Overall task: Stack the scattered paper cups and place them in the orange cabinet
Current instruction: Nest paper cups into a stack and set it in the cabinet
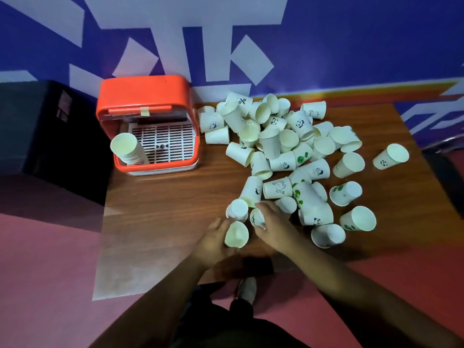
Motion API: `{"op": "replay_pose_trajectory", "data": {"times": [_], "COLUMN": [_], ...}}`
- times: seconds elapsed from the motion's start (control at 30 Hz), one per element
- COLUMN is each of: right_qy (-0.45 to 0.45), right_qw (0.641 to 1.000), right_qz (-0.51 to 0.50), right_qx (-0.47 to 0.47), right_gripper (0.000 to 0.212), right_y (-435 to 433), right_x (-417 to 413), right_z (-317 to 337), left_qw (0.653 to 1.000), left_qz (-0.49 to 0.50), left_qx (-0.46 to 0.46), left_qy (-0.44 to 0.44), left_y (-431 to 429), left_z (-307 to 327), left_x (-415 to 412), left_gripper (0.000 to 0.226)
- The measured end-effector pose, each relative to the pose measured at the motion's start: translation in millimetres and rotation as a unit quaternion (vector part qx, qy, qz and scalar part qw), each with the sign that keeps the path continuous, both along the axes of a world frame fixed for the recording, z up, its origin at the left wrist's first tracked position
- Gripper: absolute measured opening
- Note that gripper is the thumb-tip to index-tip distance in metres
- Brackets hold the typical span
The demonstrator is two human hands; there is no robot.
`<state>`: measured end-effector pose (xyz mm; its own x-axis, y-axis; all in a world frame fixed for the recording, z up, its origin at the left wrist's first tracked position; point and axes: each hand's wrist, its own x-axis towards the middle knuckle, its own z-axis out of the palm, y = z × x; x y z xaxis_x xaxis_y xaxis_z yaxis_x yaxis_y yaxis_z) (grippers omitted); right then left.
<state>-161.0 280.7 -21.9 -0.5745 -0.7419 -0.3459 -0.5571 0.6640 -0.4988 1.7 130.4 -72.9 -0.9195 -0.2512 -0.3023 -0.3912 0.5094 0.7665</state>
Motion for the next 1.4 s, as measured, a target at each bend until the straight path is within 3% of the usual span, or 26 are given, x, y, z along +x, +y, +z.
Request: {"op": "replay_pose_trajectory", "data": {"times": [0.1, 0.2, 0.37, 0.53, 0.6, 0.67, 0.77, 0.87, 0.97, 1.03, 1.2, 1.3, 1.4], "right_qy": [0.017, 0.050, 0.097, 0.145, 0.080, -0.035, -0.231, -0.364, -0.413, -0.434, -0.480, -0.419, -0.411], "right_qw": [0.999, 0.996, 0.983, 0.962, 0.987, 0.996, 0.936, 0.893, 0.892, 0.888, 0.843, 0.880, 0.881], "right_qz": [0.021, 0.052, 0.152, 0.214, 0.136, -0.035, -0.220, -0.211, -0.129, -0.095, -0.160, -0.148, -0.154], "right_qx": [-0.033, -0.043, 0.044, 0.090, 0.020, -0.077, -0.151, -0.163, -0.130, -0.122, -0.184, -0.167, -0.176], "right_gripper": [0.059, 0.059, 0.074, 0.051, 0.049, 0.041, 0.029, 0.030, 0.067, 0.079, 0.037, 0.035, 0.039], "right_y": [-5.8, -25.9, -64.2, -79.1, -80.6, -83.0, -88.2, -89.5, -91.0, -95.1, -125.0, -149.6, -177.8], "right_x": [-3.4, -7.6, -1.8, 3.3, 2.7, 0.4, -2.6, -1.1, -1.2, -0.8, 12.6, 26.8, 39.1], "right_z": [-3.1, -4.6, -16.3, -22.7, -15.3, -0.7, 20.0, 28.7, 33.2, 35.4, 36.2, 35.4, 32.8], "left_qw": [1.000, 0.997, 0.979, 0.956, 0.945, 0.929, 0.910, 0.878, 0.863, 0.863, 0.861, 0.863, 0.866], "left_qz": [0.026, 0.072, 0.199, 0.275, 0.295, 0.316, 0.325, 0.335, 0.333, 0.326, 0.329, 0.332, 0.344], "left_qx": [-0.009, -0.009, 0.031, 0.102, 0.137, 0.185, 0.247, 0.328, 0.364, 0.368, 0.366, 0.357, 0.334], "left_qy": [0.012, 0.001, 0.033, 0.030, 0.041, 0.050, 0.066, 0.095, 0.110, 0.117, 0.128, 0.133, 0.141], "left_y": [4.5, -4.5, -31.1, -41.5, -42.6, -45.6, -55.4, -66.5, -78.3, -86.4, -106.4, -121.9, -142.0], "left_z": [0.4, 4.2, 13.2, 29.3, 39.0, 48.1, 58.3, 66.0, 76.4, 80.0, 85.5, 88.3, 94.2], "left_x": [2.7, 17.6, 57.3, 67.6, 62.8, 56.1, 44.9, 31.7, 23.6, 23.6, 32.8, 46.8, 64.5], "left_gripper": [0.070, 0.075, 0.064, 0.053, 0.054, 0.057, 0.060, 0.070, 0.066, 0.065, 0.068, 0.073, 0.071]}}
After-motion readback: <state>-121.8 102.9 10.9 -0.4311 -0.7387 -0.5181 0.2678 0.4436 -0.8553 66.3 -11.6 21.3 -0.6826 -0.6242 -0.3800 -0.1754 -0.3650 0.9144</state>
